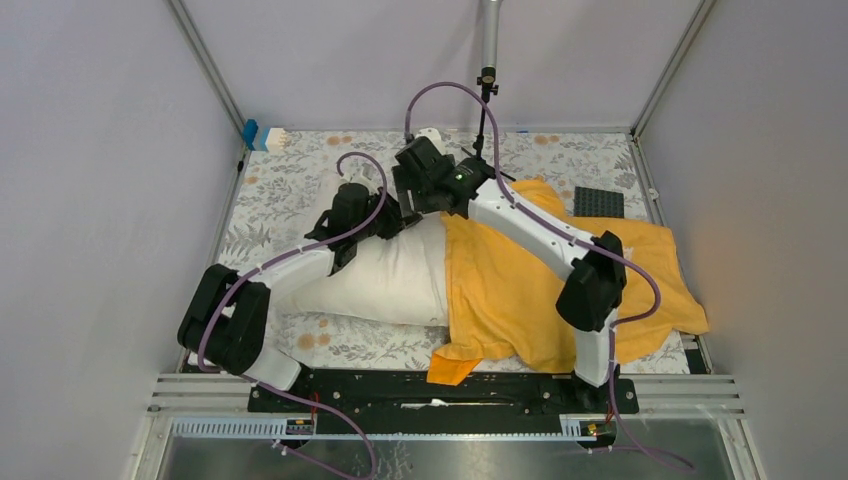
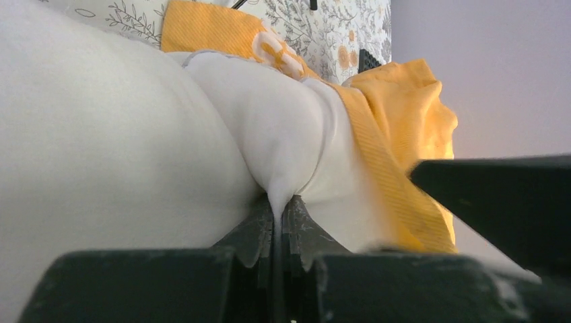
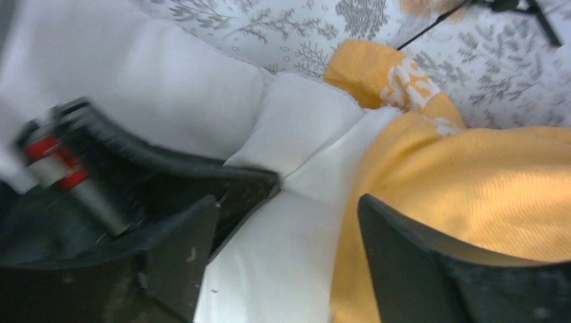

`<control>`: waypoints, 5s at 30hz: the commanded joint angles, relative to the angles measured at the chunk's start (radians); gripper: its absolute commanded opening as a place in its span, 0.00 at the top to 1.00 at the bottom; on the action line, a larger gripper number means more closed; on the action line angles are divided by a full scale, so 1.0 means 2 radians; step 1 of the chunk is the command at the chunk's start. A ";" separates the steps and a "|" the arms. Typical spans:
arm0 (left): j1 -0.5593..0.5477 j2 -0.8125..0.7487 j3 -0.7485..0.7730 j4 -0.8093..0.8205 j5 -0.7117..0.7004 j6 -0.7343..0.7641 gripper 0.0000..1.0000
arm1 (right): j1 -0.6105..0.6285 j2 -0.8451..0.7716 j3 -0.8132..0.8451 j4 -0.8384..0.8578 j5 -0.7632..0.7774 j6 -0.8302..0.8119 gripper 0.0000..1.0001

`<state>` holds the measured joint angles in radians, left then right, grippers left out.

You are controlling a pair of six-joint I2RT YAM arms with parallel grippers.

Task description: Put the pillow into the pillowcase

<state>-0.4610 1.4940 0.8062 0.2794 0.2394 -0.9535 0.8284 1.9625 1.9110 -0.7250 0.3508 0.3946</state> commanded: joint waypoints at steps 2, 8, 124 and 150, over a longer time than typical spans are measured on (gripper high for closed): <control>-0.001 0.005 0.028 -0.074 0.030 0.026 1.00 | 0.052 -0.086 -0.014 0.001 0.068 -0.052 0.08; -0.001 0.004 0.040 -0.097 0.032 0.033 1.00 | 0.067 -0.151 -0.114 0.004 0.110 -0.060 0.00; -0.172 0.237 -0.071 0.622 -0.021 -0.632 0.81 | -0.323 -0.447 -0.212 0.376 -0.462 0.304 1.00; 0.105 -0.138 0.235 -0.135 -0.026 -0.067 1.00 | -0.311 -0.448 -0.329 0.235 -0.405 0.201 1.00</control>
<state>-0.2699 1.2823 1.1381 0.1772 0.2646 -1.3163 0.1871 1.0504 1.2457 -0.2539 -0.5201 0.8665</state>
